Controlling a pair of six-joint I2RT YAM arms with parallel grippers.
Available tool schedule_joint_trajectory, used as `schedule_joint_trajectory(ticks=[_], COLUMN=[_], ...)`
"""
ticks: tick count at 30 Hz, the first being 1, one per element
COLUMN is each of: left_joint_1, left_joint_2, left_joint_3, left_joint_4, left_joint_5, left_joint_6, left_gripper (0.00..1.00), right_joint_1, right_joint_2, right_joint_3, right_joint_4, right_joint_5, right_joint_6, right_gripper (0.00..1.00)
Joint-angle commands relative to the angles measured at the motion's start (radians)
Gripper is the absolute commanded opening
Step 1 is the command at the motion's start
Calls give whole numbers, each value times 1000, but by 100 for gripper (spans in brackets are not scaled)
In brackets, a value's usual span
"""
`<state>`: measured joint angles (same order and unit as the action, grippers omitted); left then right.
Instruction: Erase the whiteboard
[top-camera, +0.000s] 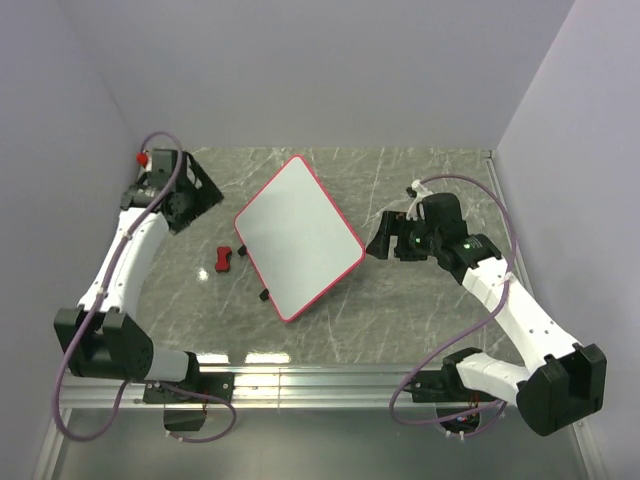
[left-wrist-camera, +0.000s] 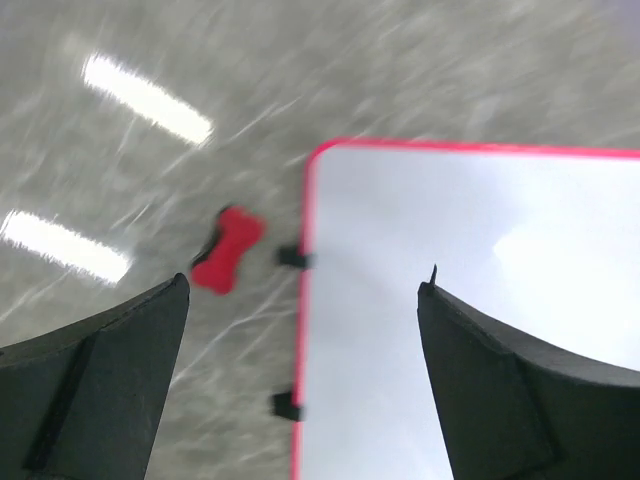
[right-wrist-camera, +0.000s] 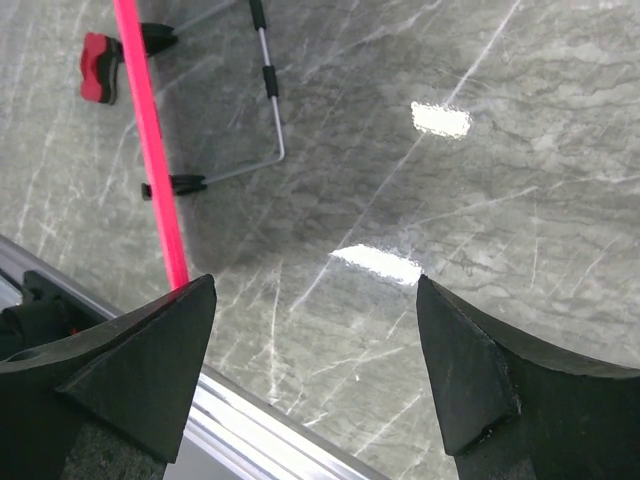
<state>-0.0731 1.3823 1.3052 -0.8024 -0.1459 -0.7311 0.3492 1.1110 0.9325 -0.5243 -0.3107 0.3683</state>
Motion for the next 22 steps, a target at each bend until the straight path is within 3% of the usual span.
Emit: schedule_joint_trajectory(ticks=[1, 7, 16, 22], left_joint_1=[2, 1, 1, -8], left_joint_2=[-83, -77, -135, -140], left_joint_3=[155, 413, 341, 316], left_joint_4=[16, -18, 186, 204], left_joint_5=[43, -27, 26, -102], left_joint_6=[33, 18, 61, 64], left_gripper=[99, 99, 94, 97], right_joint_1=[7, 8, 8, 8], right_joint_2=[-31, -125, -292, -297], right_joint_3=[63, 13, -93, -93], right_joint_4=[47, 148, 264, 260], right_joint_5=[-13, -62, -57, -36], right_joint_6=[21, 63, 63, 61], right_gripper=[88, 86, 86, 86])
